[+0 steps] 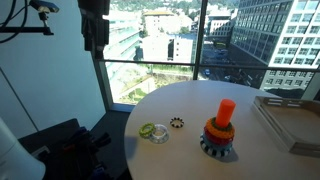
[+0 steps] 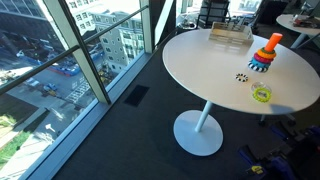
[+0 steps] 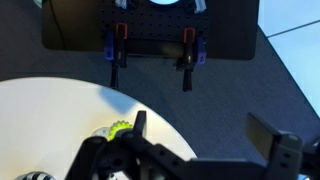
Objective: Pick up the clear ring and place it on the stack of rings
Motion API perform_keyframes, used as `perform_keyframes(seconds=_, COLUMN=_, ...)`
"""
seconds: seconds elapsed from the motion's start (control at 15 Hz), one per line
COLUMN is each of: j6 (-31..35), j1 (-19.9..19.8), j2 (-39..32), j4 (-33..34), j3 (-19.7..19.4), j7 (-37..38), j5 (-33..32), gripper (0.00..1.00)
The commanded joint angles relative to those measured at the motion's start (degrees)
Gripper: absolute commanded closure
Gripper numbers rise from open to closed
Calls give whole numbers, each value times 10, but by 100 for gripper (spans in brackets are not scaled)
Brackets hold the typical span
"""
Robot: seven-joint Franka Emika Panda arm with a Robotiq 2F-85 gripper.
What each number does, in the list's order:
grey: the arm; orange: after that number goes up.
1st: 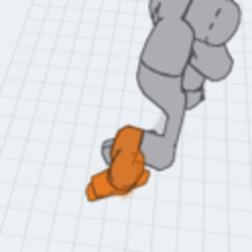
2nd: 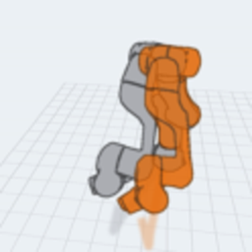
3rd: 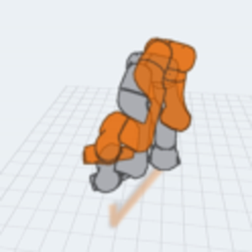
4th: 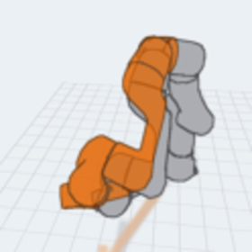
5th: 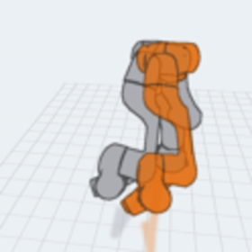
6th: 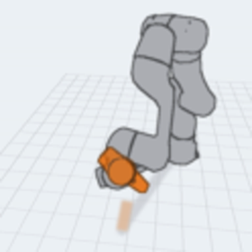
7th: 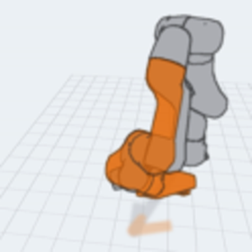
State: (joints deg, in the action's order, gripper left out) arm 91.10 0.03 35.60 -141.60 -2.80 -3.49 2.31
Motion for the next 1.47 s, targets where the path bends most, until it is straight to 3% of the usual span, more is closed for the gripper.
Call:
perform_keyframes(seconds=0.0, j6=28, j1=-5, j2=-22, j4=20, j3=13, j7=20, j5=-1, gripper=0)
perform_keyframes(seconds=0.8, j6=152, j1=-37, j2=-149, j4=80, j3=6, j7=54, j5=-33, gripper=0)
perform_keyframes(seconds=1.4, j6=266, j1=-78, j2=-210, j4=53, j3=-26, j7=76, j5=-47, gripper=0)
